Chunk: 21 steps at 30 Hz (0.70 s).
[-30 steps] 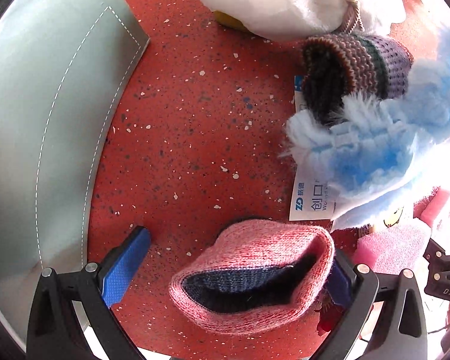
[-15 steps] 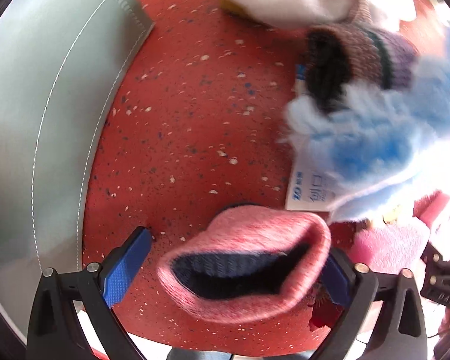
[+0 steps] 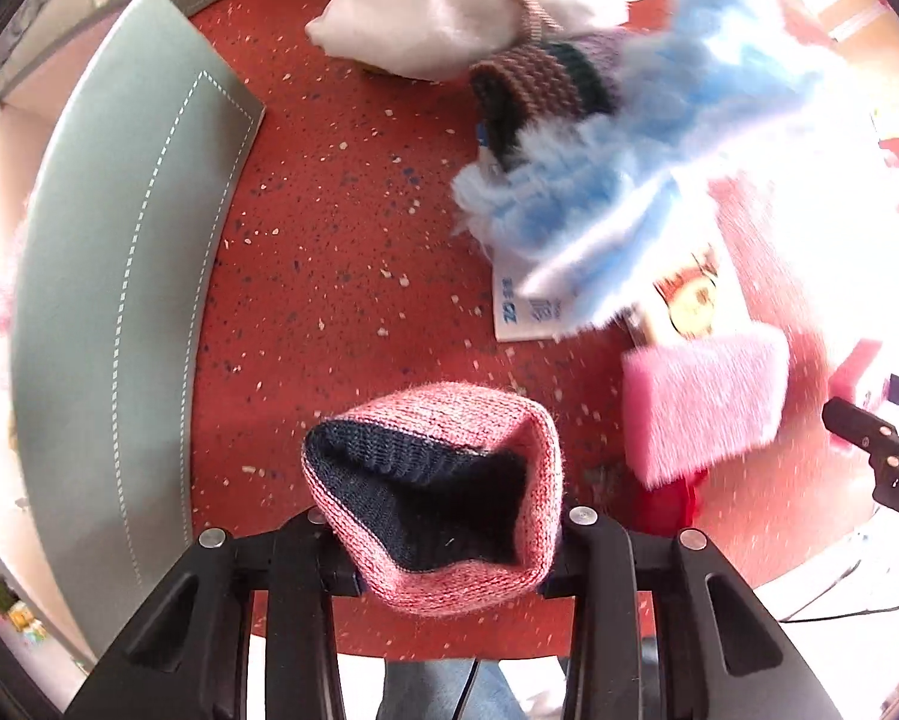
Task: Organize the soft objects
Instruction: 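Grasp the pink-and-navy knit cuff with the left gripper while the right grasps a pink sponge, then carry the knit cuff and pink sponge with both grippers over the box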
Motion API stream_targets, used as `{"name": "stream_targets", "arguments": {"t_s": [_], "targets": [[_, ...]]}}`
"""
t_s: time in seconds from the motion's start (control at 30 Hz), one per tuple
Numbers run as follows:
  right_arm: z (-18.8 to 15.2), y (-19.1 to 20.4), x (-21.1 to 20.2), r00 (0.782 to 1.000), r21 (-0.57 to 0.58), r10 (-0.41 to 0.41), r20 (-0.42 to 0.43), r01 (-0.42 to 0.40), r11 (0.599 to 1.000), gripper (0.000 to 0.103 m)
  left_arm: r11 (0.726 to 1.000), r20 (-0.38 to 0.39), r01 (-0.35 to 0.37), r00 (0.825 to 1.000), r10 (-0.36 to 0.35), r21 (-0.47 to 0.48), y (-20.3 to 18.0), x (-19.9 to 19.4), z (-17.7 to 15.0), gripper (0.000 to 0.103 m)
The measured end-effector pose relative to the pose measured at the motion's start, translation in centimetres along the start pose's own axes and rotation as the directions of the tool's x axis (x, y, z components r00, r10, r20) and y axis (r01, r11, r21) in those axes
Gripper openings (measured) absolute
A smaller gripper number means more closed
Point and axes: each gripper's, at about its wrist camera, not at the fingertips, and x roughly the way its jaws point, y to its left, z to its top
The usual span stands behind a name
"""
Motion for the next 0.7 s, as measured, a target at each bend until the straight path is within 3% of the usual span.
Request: {"name": "stream_targets", "arguments": {"t_s": [0.23, 0.4, 0.7], "targets": [[-4.1, 0.3, -2.3, 0.993, 0.035, 0.116, 0.01, -0.116, 0.993, 0.076, 0.992, 0.029, 0.002, 1.0, -0.006, 0.125, -2.4, -3.3, -3.8, 0.038], [-6.2, 2.3, -3.1, 0.991, -0.008, 0.129, 0.015, -0.129, 0.992, 0.076, 0.985, 0.049, 0.019, 0.998, -0.028, 0.17, -3.2, -5.3, -4.6, 0.038], [-3.6, 2.1, -5.2, 0.988, -0.021, 0.139, 0.062, -0.138, 0.99, 0.076, 0.991, 0.145, -0.005, 0.989, -0.015, 0.135, -1.6, -9.8, -4.7, 0.038]]}}
